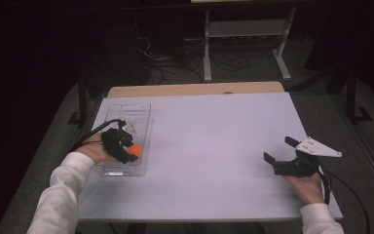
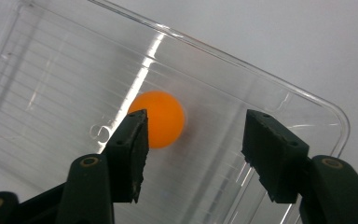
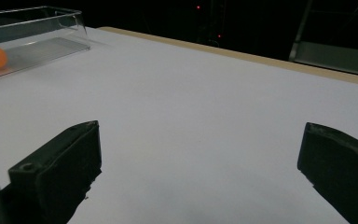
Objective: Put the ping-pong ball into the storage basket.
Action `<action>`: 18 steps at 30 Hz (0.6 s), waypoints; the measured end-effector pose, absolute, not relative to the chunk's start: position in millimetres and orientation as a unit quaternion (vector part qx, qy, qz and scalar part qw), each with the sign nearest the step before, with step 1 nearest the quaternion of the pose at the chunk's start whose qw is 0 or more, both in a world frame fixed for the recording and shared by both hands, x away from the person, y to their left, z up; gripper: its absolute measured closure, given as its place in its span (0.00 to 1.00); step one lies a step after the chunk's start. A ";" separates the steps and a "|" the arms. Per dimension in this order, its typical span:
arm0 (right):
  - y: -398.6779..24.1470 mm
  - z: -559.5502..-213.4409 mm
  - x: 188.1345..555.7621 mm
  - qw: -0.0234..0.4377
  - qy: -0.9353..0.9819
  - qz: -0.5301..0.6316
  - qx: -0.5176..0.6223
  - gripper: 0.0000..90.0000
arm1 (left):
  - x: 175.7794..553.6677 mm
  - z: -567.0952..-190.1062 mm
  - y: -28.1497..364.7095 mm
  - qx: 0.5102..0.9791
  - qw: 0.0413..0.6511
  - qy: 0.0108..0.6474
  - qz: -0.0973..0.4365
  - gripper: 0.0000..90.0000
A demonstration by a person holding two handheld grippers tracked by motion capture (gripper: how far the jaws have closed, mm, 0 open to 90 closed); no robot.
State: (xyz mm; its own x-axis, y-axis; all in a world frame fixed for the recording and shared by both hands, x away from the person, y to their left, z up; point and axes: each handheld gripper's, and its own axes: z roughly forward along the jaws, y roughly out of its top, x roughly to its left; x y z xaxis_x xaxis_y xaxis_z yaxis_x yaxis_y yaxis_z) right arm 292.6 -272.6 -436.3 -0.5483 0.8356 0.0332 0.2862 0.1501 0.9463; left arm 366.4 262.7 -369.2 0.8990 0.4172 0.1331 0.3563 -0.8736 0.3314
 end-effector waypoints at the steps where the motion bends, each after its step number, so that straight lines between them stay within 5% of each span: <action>1: -272.6 -436.3 292.5 0.265 0.710 0.519 0.395 0.00 | 366.3 -368.7 263.3 0.962 0.151 0.202 0.104 0.42; 18: -272.0 -436.0 292.0 0.266 0.710 0.519 0.394 0.00 | 357.8 -345.6 259.1 0.955 0.173 0.202 0.128 0.19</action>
